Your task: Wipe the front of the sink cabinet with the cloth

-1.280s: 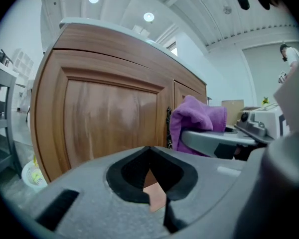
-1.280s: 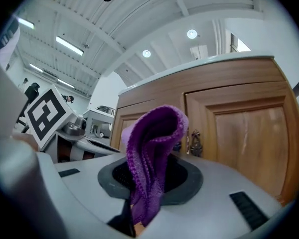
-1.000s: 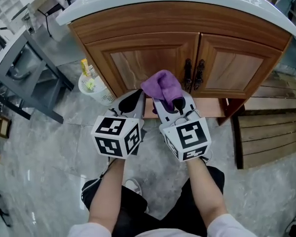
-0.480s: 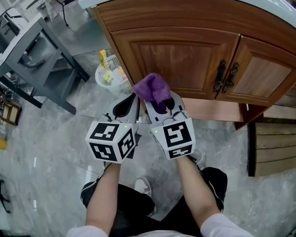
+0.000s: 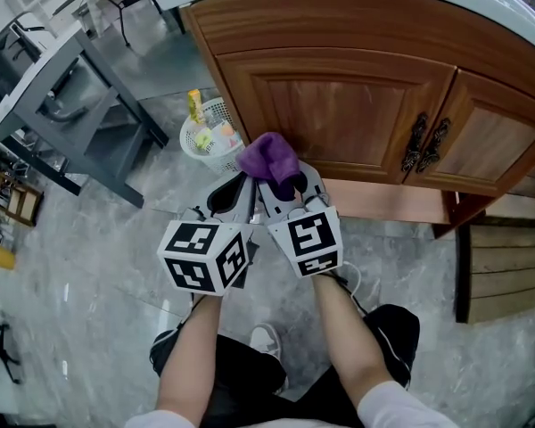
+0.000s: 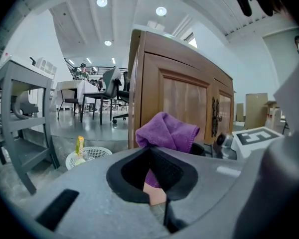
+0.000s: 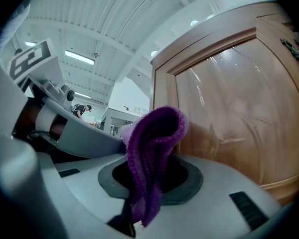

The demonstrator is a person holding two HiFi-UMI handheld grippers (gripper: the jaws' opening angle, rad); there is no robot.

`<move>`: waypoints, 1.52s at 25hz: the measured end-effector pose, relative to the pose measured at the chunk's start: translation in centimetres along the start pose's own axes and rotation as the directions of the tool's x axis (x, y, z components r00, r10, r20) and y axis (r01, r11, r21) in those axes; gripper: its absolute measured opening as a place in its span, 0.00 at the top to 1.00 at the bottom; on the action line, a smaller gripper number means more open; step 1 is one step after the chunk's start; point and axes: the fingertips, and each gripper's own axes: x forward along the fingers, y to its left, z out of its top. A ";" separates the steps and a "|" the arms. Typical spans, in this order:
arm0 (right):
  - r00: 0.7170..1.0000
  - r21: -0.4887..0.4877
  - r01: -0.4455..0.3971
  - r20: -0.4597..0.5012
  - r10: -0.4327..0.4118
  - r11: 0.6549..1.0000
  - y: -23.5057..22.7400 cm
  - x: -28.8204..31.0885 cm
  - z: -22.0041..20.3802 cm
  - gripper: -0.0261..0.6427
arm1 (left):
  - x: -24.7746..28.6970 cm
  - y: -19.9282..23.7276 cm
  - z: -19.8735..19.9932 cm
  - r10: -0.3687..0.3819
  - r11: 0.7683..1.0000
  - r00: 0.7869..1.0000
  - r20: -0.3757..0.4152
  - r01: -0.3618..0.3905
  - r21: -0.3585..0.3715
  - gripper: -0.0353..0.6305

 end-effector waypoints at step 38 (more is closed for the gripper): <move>0.979 -0.102 0.189 -0.058 -0.195 0.977 -11.6 -12.4 0.3 0.83 | 4.6 -14.0 1.1 -0.210 0.976 0.978 -0.014 0.211 0.061 0.94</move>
